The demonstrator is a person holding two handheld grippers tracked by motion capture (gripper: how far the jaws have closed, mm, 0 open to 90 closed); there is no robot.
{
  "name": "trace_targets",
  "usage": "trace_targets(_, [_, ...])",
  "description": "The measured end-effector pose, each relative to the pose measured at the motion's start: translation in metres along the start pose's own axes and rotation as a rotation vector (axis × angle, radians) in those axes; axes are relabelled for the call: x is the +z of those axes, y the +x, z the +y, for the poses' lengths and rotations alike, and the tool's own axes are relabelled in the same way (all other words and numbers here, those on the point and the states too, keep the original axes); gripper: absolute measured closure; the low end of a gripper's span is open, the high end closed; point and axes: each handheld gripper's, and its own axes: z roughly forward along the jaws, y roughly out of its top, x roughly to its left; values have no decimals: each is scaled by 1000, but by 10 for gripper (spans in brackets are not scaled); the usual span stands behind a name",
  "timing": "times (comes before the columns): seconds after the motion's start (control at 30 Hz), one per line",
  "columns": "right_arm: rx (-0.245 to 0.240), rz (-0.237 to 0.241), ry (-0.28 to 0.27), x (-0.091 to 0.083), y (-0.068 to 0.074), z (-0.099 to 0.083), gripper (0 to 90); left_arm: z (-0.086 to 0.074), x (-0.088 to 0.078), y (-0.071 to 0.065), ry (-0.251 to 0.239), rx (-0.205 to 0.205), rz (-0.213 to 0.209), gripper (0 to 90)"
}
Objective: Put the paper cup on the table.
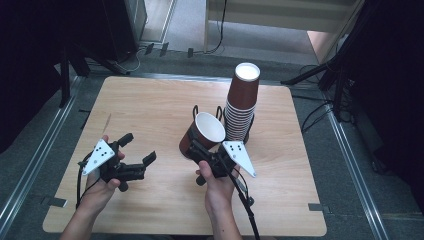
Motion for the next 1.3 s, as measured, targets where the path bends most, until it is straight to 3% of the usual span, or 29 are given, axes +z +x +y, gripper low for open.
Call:
trace_targets(0.17, [-53,-24,-11,-3,-5,-2,87,-7,-5,10,8,-1,46,0])
trace_targets(0.4, [-185,-64,-25,-8,-14,-3,85,-18,-12,23,19,-19,105,0])
trace_targets(0.67, [-212,-108,-46,-16,-30,-1,85,-30,-19,40,32,-31,158,0])
trace_targets(0.93, [-247,-154,-50,-21,-47,6,83,-40,-34,61,48,-48,243,0])
trace_targets(1.3, [-285,-213,-75,-32,-73,23,83,-53,-53,74,85,-84,309,0])
